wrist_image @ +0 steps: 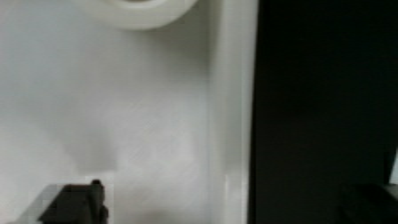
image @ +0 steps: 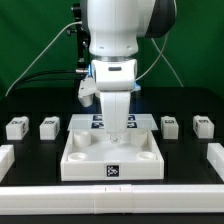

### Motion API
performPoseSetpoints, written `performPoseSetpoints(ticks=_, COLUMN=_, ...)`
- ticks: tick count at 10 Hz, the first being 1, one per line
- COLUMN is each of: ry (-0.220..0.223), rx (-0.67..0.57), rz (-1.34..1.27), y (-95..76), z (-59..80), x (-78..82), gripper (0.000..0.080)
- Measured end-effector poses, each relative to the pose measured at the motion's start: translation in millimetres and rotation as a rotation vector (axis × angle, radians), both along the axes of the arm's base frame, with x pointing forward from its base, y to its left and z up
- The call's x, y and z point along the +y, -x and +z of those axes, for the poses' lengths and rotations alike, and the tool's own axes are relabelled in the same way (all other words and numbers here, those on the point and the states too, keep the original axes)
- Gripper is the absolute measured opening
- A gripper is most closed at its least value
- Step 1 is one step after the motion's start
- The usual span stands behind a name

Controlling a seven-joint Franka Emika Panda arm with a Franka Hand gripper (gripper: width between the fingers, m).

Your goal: Assemble one leg

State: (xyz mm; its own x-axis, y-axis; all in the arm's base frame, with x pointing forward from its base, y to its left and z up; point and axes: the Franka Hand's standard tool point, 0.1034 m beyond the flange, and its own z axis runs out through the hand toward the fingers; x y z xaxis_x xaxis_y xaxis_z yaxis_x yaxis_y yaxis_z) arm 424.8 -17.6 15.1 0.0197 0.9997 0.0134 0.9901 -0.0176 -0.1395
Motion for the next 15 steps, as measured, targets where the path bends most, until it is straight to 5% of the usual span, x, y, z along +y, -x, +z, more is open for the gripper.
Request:
performPoseSetpoints(ticks=3, ry=-0.003, rx=0.014, rz=-0.004, y=3.7, z=-6.7, x=-0.8, gripper=0.0627)
performPoseSetpoints(ticks=5, ry=-0.002, rx=0.015, rz=-0.007, y=4.0, z=-7.1, x=-0.4, gripper=0.0259)
performPoseSetpoints(ticks=6, ry=-0.002, rx=0.014, rz=-0.008, y=3.8, z=-6.8, x=-0.3, gripper=0.0259)
performPoseSetpoints(ticks=7, ry=-0.001, rx=0.010, rz=-0.009, y=2.5, z=-5.0, x=0.1, gripper=0.0080)
performPoseSetpoints(ticks=15, ry=0.001, rx=-0.001, rz=-0.021, y=-0.9, z=-1.4, x=0.1, gripper=0.0071)
